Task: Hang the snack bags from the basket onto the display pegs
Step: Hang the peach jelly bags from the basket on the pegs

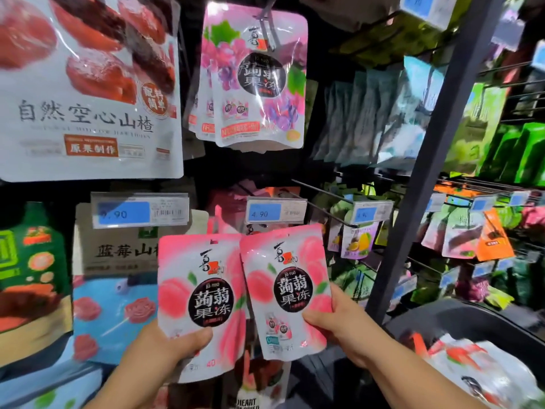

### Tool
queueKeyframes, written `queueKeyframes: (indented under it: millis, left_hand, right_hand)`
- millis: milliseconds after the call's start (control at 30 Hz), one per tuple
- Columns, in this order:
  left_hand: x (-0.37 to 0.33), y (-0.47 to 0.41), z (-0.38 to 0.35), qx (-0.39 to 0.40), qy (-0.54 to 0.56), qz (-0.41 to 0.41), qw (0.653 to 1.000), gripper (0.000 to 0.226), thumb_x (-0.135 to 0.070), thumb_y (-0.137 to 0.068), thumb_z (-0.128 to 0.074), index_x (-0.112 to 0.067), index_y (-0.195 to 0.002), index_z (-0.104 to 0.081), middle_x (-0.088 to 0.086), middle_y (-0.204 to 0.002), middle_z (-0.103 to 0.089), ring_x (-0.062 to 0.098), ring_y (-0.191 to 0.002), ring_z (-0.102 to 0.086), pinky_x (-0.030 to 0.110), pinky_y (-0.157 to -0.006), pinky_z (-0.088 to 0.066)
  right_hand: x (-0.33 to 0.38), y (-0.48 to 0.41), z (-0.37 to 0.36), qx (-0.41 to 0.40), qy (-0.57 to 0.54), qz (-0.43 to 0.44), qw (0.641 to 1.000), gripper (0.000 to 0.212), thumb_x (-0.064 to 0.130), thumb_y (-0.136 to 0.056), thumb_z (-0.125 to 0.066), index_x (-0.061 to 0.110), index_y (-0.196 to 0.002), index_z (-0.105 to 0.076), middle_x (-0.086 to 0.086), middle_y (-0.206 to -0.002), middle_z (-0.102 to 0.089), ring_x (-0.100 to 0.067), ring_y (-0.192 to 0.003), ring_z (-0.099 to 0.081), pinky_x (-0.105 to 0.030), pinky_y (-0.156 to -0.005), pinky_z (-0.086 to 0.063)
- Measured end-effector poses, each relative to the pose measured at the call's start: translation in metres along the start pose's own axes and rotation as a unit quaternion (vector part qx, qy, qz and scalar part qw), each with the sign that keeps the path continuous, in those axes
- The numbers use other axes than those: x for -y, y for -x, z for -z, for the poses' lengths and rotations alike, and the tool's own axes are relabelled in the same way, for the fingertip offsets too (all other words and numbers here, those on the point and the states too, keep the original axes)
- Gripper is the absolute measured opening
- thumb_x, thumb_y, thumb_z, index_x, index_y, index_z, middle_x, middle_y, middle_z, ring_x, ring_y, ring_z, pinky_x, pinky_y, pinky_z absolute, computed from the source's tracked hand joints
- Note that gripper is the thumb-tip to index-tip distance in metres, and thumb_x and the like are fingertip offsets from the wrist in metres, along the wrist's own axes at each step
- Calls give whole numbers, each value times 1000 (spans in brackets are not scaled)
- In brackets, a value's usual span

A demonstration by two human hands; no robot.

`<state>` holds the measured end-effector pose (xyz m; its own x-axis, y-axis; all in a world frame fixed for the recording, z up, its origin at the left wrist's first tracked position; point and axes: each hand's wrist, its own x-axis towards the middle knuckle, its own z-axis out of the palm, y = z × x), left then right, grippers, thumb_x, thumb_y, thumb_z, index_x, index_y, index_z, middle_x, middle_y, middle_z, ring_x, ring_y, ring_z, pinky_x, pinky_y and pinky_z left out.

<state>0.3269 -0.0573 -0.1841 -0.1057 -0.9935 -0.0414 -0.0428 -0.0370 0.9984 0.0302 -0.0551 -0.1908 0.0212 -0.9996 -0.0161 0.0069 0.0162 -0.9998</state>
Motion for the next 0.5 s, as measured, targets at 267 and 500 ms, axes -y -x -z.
queueKeyframes:
  millis: [267,500]
  left_hand:
    - [6,-3,42,-48,1,9,999,86,-54,-6,-91,-14,-77,-63,0,-51,-56,12,-44,-48,25,-48,-38]
    - [4,-5,45,-35,51,13,998,42,-17,-58,-92,-6,-90,-67,3,-55,-57,13,-48,-49,26,-53,-41]
  right_hand:
    - [-6,-25,-24,17,-37,11,999,75,14,-66,-83,8,-133,-50,-21,-126,-65,-40,-118,-62,-60,-102,-46]
    - [-8,-35,-30,14,-40,-3,999,64,5,-73,-74,4,-132,-49,-22,-123,-67,-40,-114,-64,-60,-101,-48]
